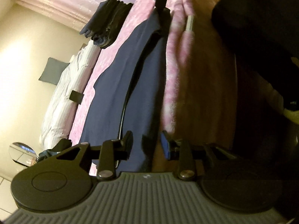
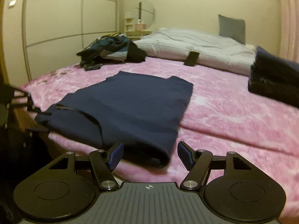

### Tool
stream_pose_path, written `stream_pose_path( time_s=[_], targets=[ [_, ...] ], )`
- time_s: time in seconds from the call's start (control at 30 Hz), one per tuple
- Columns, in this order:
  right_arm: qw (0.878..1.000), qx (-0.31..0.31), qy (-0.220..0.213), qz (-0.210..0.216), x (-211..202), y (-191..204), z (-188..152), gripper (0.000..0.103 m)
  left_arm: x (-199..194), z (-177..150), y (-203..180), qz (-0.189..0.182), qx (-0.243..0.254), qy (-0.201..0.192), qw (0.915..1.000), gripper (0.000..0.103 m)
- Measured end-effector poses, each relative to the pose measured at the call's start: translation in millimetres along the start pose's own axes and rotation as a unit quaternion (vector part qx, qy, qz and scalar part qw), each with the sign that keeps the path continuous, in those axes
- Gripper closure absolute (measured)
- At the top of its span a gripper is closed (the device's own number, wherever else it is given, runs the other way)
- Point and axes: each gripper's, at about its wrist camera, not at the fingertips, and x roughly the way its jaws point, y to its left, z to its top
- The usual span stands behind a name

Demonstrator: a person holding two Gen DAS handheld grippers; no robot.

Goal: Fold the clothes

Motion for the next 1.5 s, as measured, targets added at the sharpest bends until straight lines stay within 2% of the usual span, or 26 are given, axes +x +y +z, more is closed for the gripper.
stream_pose_path(
  time_s=[0.03, 0.07, 0.1, 0.2, 0.27, 0.37, 0.5, 0.57, 0.67, 0.73, 0.77, 0.8, 0.87, 0.9, 0.97, 1.17, 1.33, 1.5],
  targets=[
    [1.0, -0.016, 0.0, -0.001, 0.0, 3.9, 0.1, 0.036, 0.6, -0.4, 1.0, 0.001, 0.003, 0.001, 1.0, 0.073],
    [0.999, -0.033, -0.001, 0.0, -0.3, 8.2, -0.5, 0.036, 1.2, -0.7, 2.0, 0.002, 0.005, 0.002, 1.0, 0.08],
    [0.999, -0.054, -0.002, 0.0, 0.1, 12.7, -0.8, 0.035, 1.8, -1.1, 4.6, 0.004, 0.004, 0.004, 1.0, 0.098],
    [0.992, -0.126, -0.005, -0.001, 3.1, 26.9, -4.6, 0.024, -0.4, -1.7, 32.5, 0.001, -0.067, -0.006, 0.9977, 0.1],
    [0.983, -0.184, -0.005, -0.003, 7.2, 38.1, -8.6, 0.024, -4.3, -1.6, 57.0, -0.008, -0.132, -0.019, 0.9911, 0.1],
    [0.968, -0.249, -0.005, -0.014, 19.5, 51.2, -14.8, 0.024, -6.5, -3.5, 86.6, -0.02, -0.197, -0.036, 0.9795, 0.1],
    [0.948, -0.315, -0.007, -0.042, 41.2, 64.3, -21.8, 0.024, -8.2, -7.4, 108.0, -0.029, -0.241, -0.051, 0.9688, 0.1],
    [0.931, -0.357, -0.001, -0.07, 53.6, 70.1, -27.6, 0.025, -9.1, -9.7, 110.3, -0.033, -0.248, -0.054, 0.9666, 0.1],
    [0.905, -0.413, 0.014, -0.102, 67.1, 72.0, -38.1, 0.054, -12.8, -12.8, 101.9, -0.034, -0.24, -0.053, 0.9688, 0.1],
    [0.895, -0.432, 0.016, -0.104, 69.7, 68.9, -44.2, 0.075, -14.2, -14.5, 90.2, -0.029, -0.216, -0.05, 0.9746, 0.1],
    [0.894, -0.435, 0.015, -0.103, 69.3, 66.7, -46.3, 0.094, -14.5, -15.5, 81.3, -0.022, -0.196, -0.046, 0.9792, 0.099],
    [0.895, -0.435, 0.014, -0.101, 68.6, 64.6, -47.7, 0.094, -14.5, -16.8, 69.2, -0.009, -0.168, -0.039, 0.985, 0.097],
    [0.904, -0.418, 0.014, -0.093, 66.1, 60.5, -46.1, 0.095, -10.5, -20.0, 47.3, 0.018, -0.111, -0.02, 0.9935, 0.091],
    [0.906, -0.413, 0.014, -0.092, 65.7, 59.5, -45.0, 0.095, -6.5, -23.0, 38.2, 0.031, -0.085, -0.008, 0.9959, 0.086],
    [0.909, -0.407, 0.014, -0.091, 66.0, 58.3, -41.9, 0.095, 1.8, -30.1, 26.1, 0.046, -0.053, 0.015, 0.9974, 0.083],
    [0.909, -0.407, 0.017, -0.088, 63.7, 60.3, -32.8, 0.095, 14.6, -41.4, 22.7, 0.063, -0.009, 0.025, 0.9976, 0.071],
    [0.909, -0.408, 0.02, -0.086, 60.9, 61.3, -29.7, 0.095, 10.2, -56.7, 37.0, 0.043, -0.008, 0.018, 0.9989, 0.062],
    [0.909, -0.406, 0.025, -0.087, 62.2, 61.7, -30.3, 0.095, 6.9, -75.7, 52.7, 0.022, -0.009, 0.014, 0.9996, 0.061]
  ],
)
